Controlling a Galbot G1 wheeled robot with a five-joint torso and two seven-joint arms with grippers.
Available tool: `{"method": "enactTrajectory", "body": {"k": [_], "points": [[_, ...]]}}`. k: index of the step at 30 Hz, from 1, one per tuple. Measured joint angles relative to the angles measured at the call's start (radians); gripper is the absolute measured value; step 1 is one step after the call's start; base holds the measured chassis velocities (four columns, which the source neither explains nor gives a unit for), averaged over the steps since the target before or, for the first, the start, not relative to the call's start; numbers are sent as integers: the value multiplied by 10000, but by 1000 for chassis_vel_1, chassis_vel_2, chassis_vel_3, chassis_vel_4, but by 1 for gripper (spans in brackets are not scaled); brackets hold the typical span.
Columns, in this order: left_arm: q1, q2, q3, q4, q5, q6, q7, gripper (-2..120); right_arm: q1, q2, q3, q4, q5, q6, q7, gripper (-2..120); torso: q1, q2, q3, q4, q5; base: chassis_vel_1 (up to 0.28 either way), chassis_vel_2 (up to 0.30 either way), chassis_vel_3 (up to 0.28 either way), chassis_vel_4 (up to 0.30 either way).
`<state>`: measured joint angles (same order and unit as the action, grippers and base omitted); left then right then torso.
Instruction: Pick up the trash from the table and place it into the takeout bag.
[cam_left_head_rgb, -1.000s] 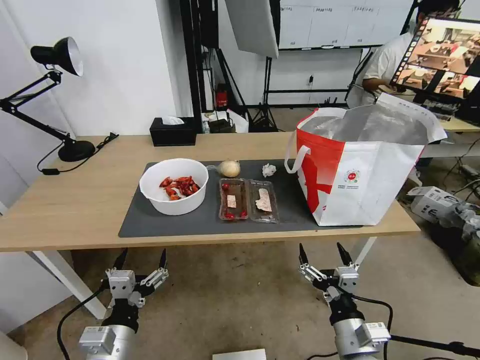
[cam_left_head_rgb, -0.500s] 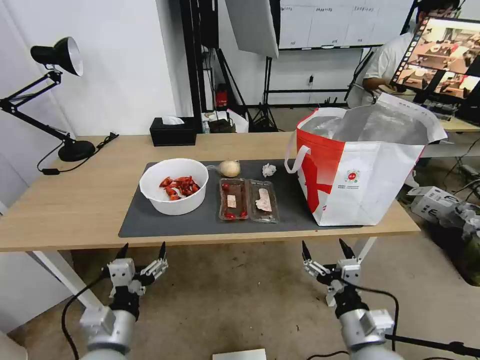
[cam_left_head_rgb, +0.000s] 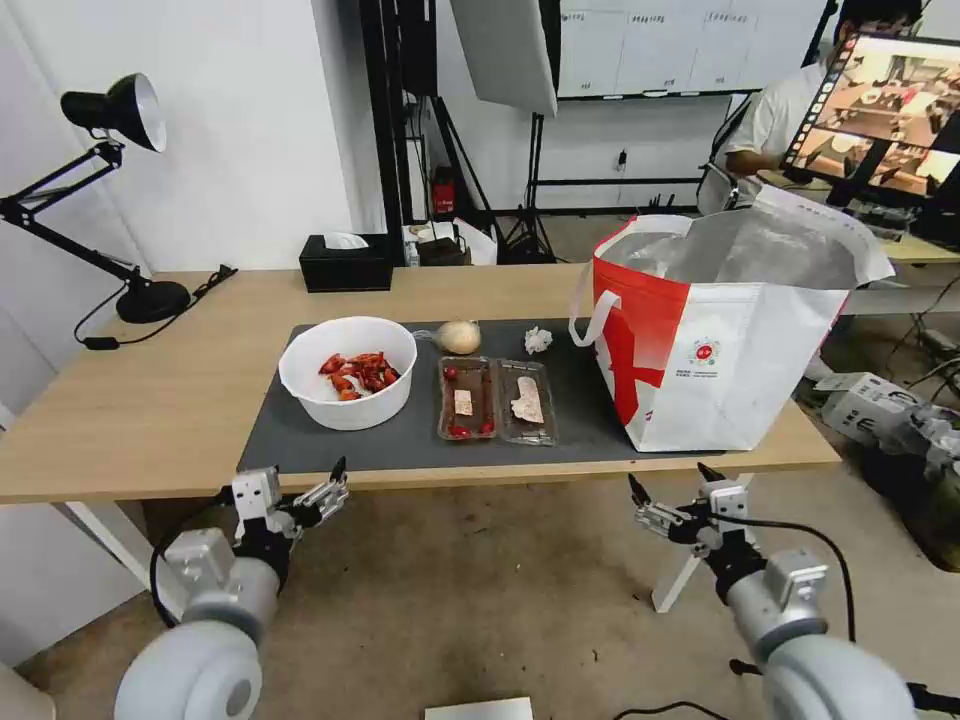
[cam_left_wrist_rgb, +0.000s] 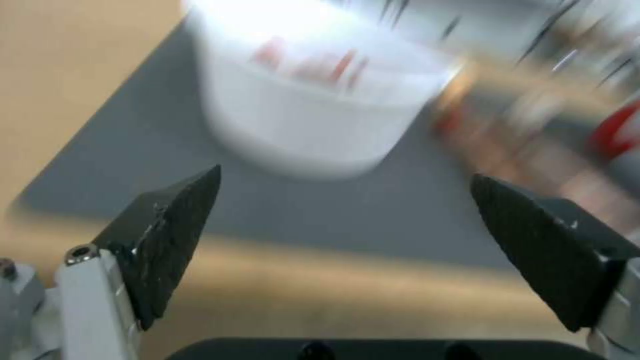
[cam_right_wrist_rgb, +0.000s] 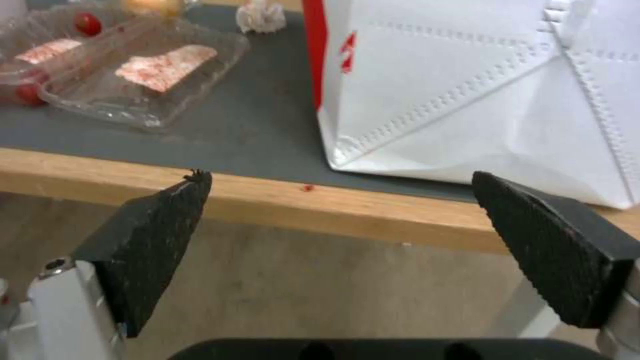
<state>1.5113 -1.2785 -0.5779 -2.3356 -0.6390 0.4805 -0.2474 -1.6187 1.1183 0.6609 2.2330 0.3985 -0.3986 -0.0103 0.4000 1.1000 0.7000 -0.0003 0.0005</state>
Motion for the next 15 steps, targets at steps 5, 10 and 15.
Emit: {"method": "enactTrajectory", "body": {"k": [5, 10, 15], "points": [[-52, -135, 67, 0, -196, -231, 58, 100, 70, -9, 286, 70, 135, -502, -289, 100, 0, -2, 1, 4, -3, 0, 0, 0, 0], [0, -308, 85, -77, -230, -312, 86, 100, 85, -10, 290, 77, 211, -530, -304, 100, 0, -1, 1, 3, -5, 0, 0, 0, 0], [53, -271, 36, -109, -238, -427, 135, 100, 219, 53, 65, 80, 1018, -266, -131, 100, 0, -1, 0, 3, -5, 0, 0, 0, 0]]}}
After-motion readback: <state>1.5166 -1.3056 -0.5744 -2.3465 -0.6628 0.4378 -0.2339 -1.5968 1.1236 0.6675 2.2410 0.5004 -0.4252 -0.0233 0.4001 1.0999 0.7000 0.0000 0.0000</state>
